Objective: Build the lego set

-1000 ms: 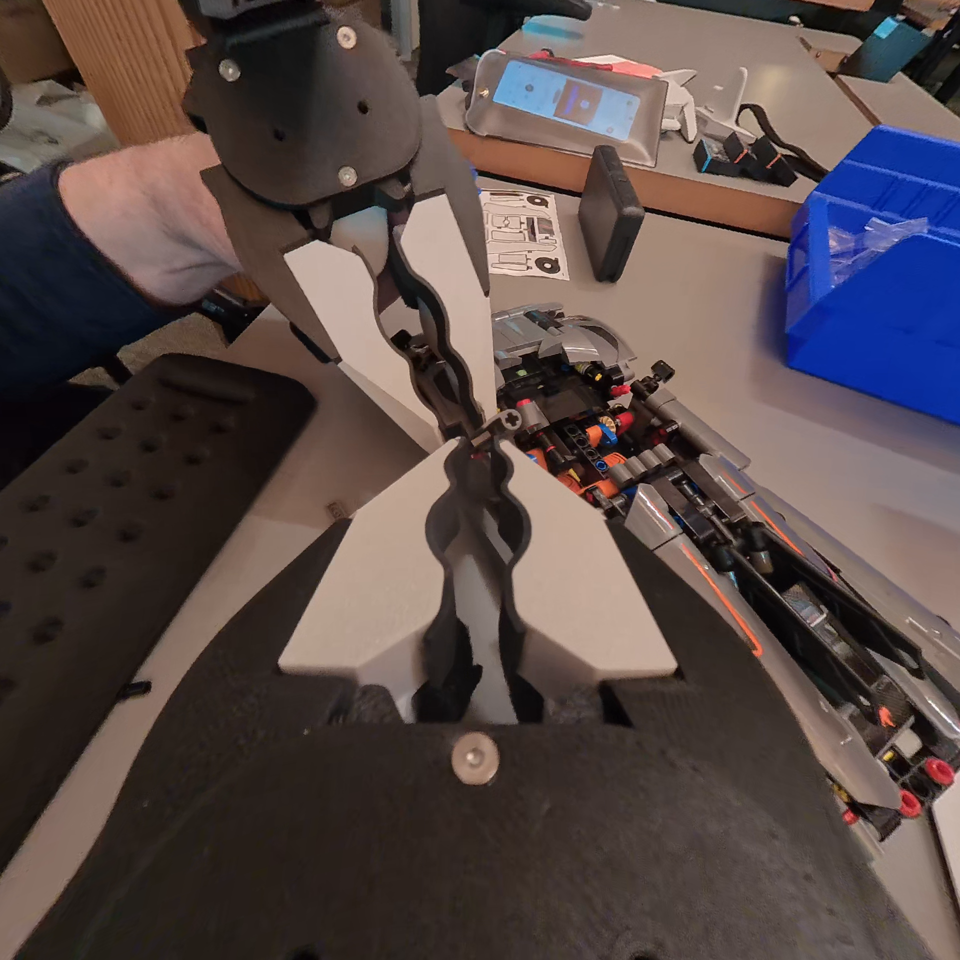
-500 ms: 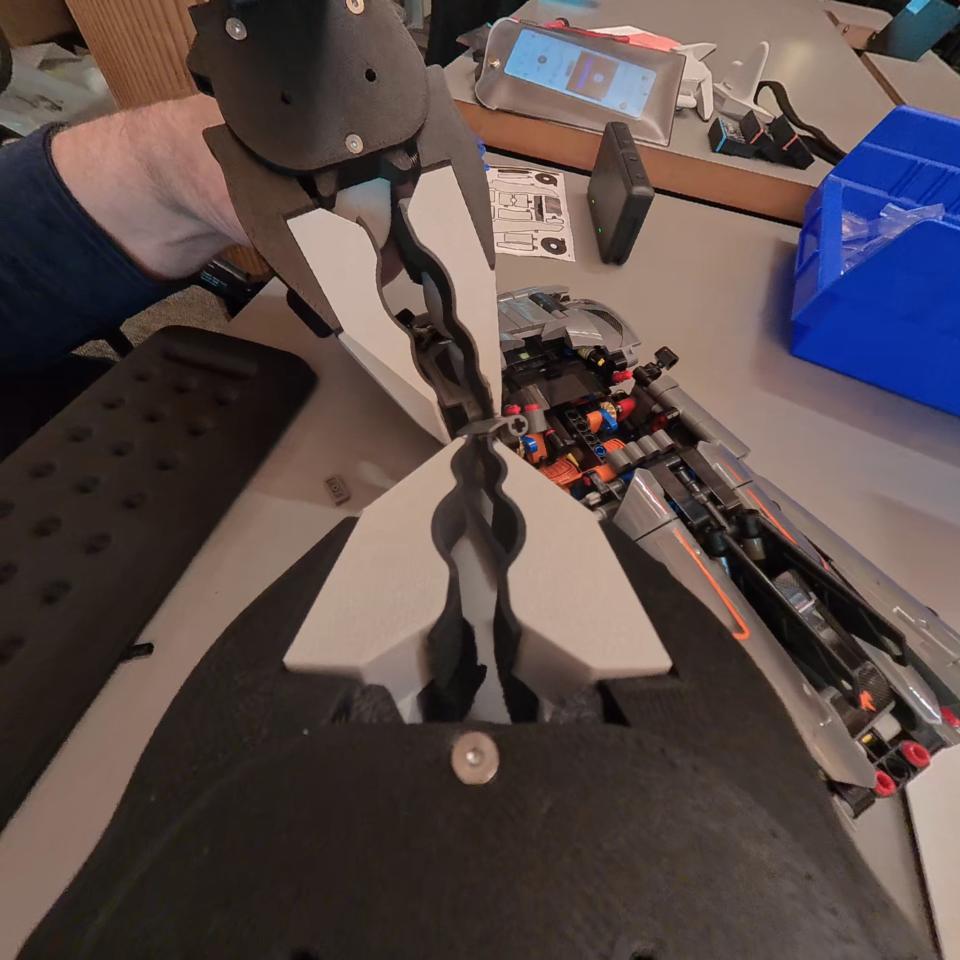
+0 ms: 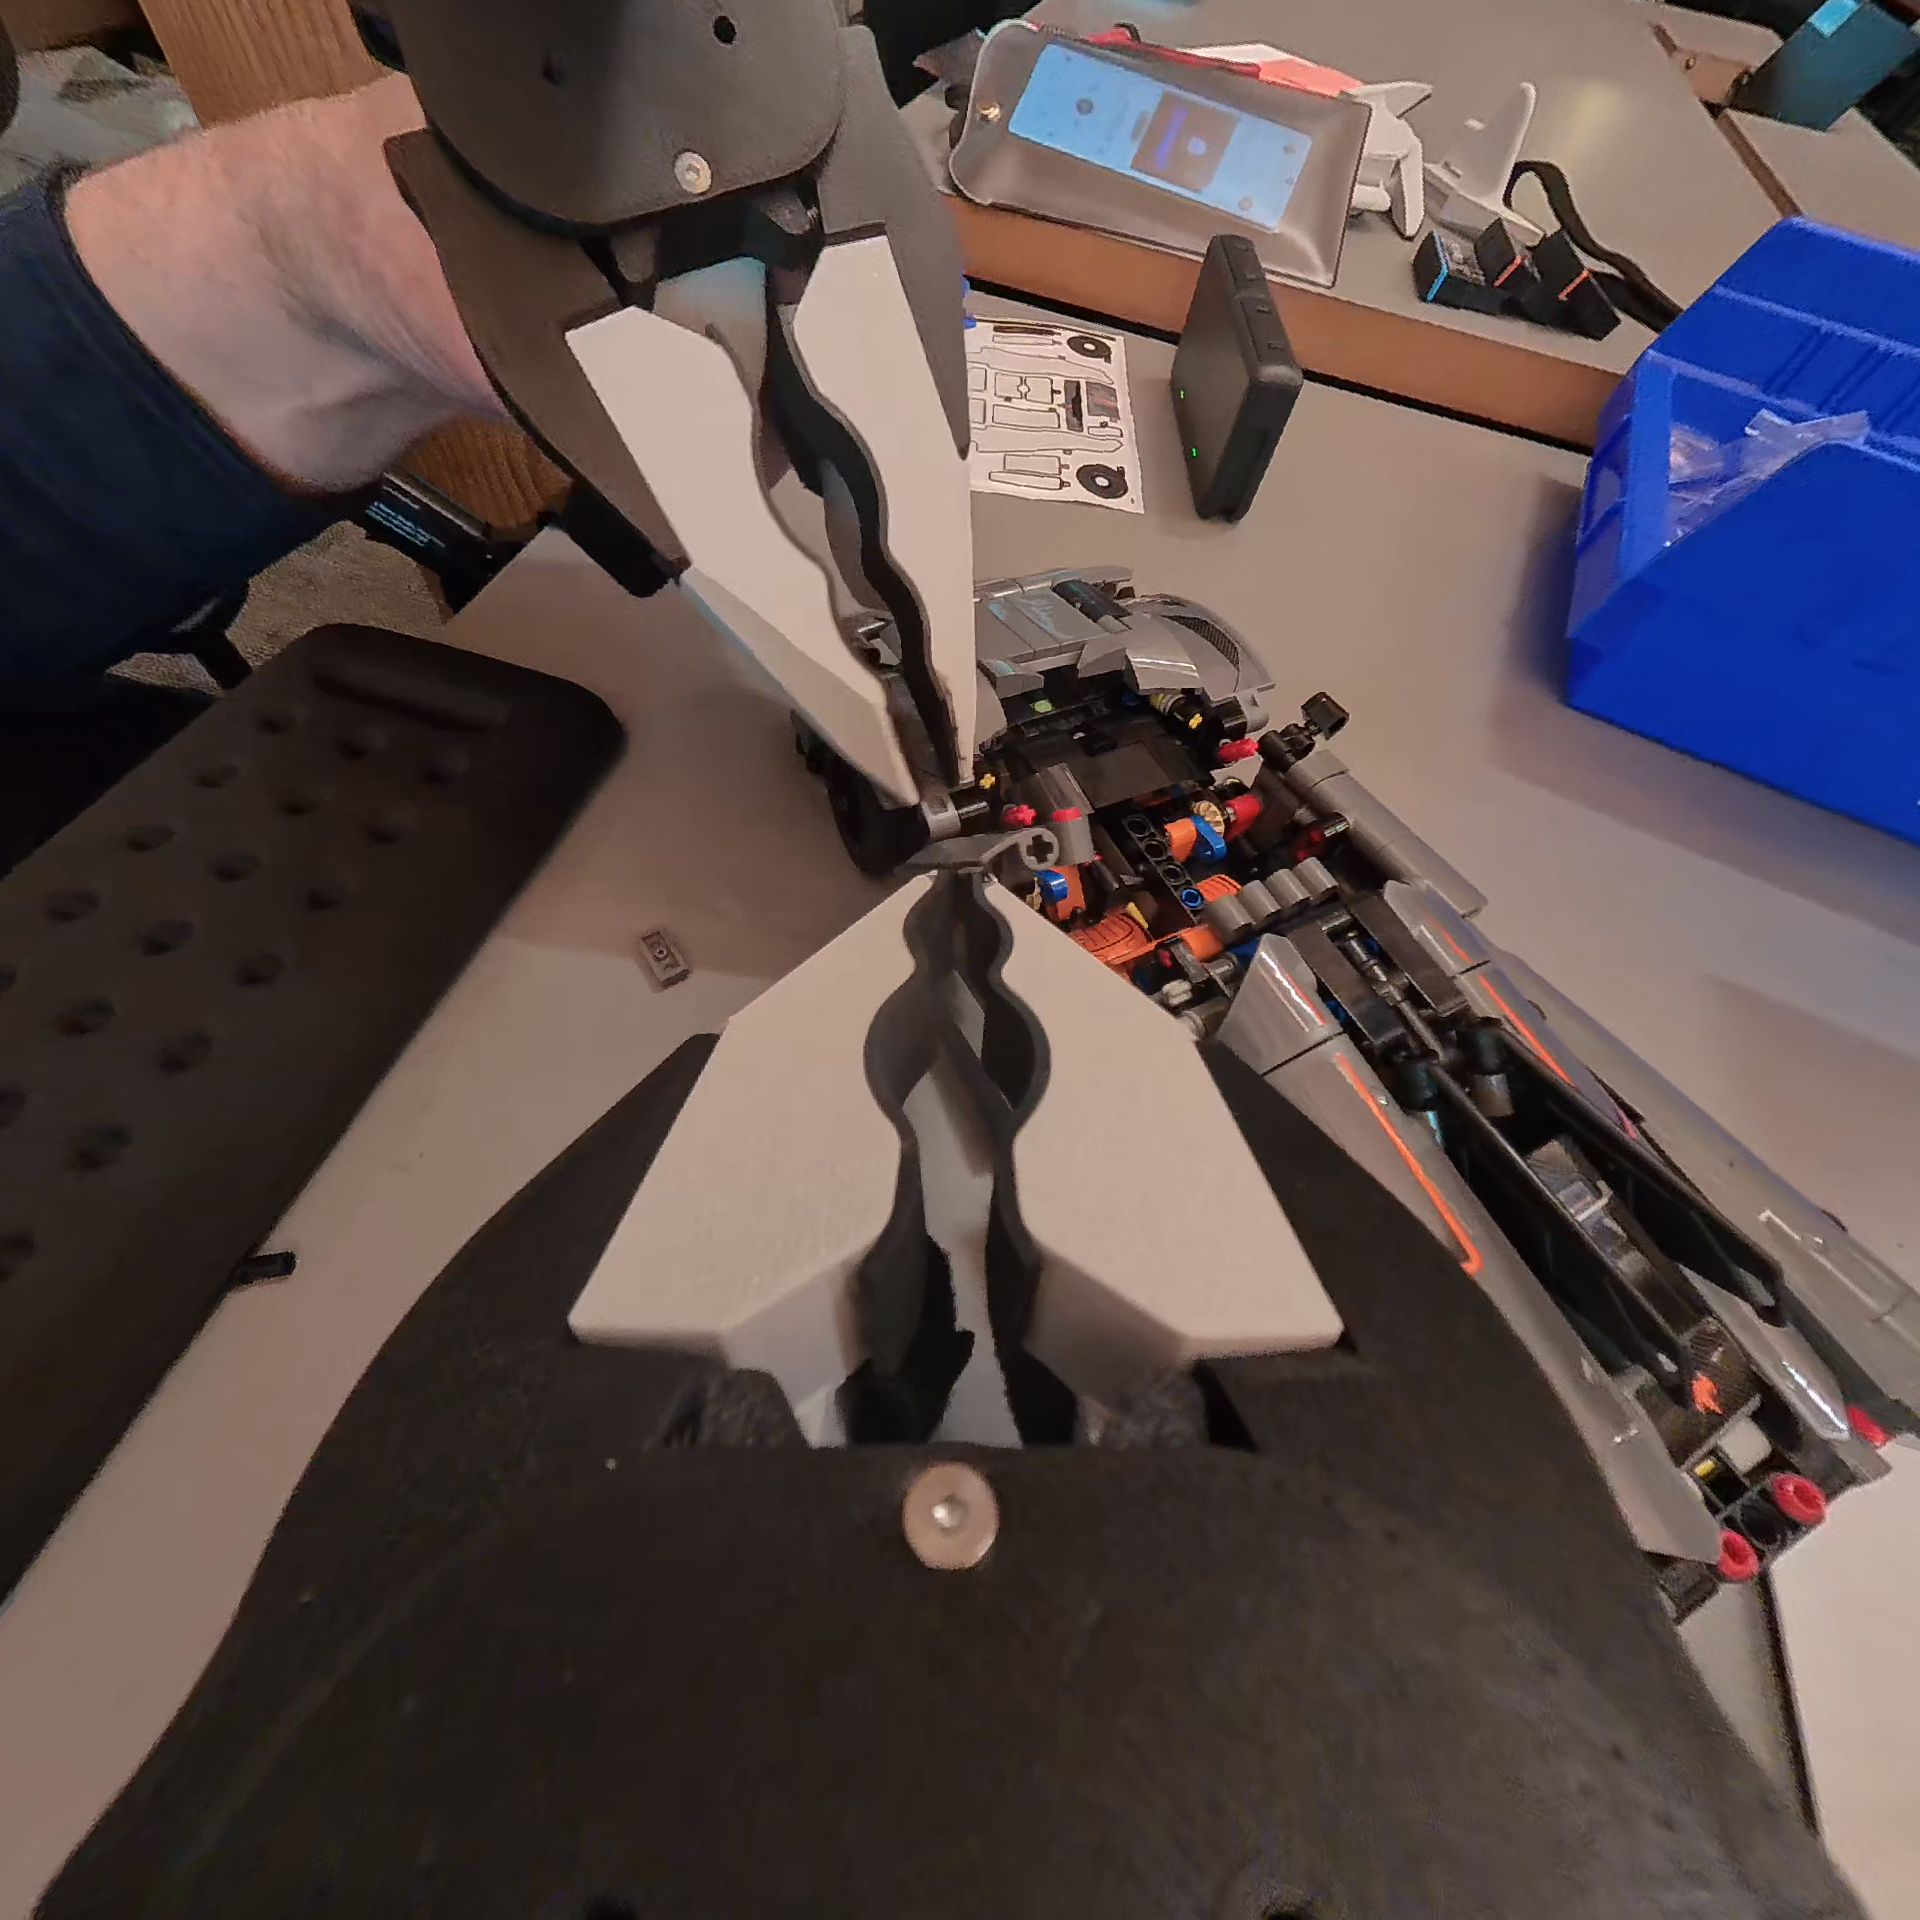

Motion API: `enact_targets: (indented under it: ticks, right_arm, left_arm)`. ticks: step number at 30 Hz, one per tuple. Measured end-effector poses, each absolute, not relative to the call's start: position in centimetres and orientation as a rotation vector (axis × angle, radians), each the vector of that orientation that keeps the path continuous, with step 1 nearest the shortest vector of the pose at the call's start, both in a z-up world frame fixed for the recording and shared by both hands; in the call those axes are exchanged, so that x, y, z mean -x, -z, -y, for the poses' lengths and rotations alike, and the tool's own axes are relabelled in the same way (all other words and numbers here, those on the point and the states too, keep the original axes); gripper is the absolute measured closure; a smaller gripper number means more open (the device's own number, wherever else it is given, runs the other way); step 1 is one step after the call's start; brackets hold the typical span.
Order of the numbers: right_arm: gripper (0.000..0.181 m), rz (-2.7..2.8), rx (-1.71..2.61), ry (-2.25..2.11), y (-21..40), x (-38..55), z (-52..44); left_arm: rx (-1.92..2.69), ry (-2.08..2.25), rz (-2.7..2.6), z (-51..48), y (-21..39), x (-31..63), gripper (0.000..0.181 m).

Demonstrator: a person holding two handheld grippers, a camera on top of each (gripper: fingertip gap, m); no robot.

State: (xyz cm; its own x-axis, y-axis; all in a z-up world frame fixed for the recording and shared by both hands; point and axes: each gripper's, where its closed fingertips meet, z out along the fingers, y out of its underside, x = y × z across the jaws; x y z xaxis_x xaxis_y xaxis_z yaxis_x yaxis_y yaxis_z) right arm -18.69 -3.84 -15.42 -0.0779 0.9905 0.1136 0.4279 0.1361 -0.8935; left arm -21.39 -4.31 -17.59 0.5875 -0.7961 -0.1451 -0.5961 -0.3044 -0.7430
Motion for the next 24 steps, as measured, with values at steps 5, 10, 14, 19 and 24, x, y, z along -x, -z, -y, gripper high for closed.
enact_targets:
  ticks: [5, 10, 14, 19, 24]
  right_arm:
    - [0.181, 1.594, 1.428, -0.947, 15.3, 18.7, 3.7]
    - [0.181, 1.628, 1.387, -0.894, 15.2, 18.7, 4.0]
    - [0.181, 1.67, 1.347, -0.82, 15.4, 18.8, 4.3]
    - [0.181, 1.681, 1.331, -0.803, 15.4, 18.9, 4.5]
    - [0.181, 1.685, 1.32, -0.782, 15.4, 18.9, 4.5]
  left_arm:
    - [2.001, 0.252, -1.141, 4.3, 17.9, 20.8, 0.164]
    - [1.976, 0.134, -1.171, 4.1, 18.0, 20.7, 0.163]
    - [1.949, 0.141, -1.137, 3.8, 17.2, 20.5, 0.16]
    - [1.914, 0.138, -1.129, 3.5, 16.0, 19.8, 0.15]
    - [1.933, 0.203, -1.183, 3.5, 16.2, 19.0, 0.16]
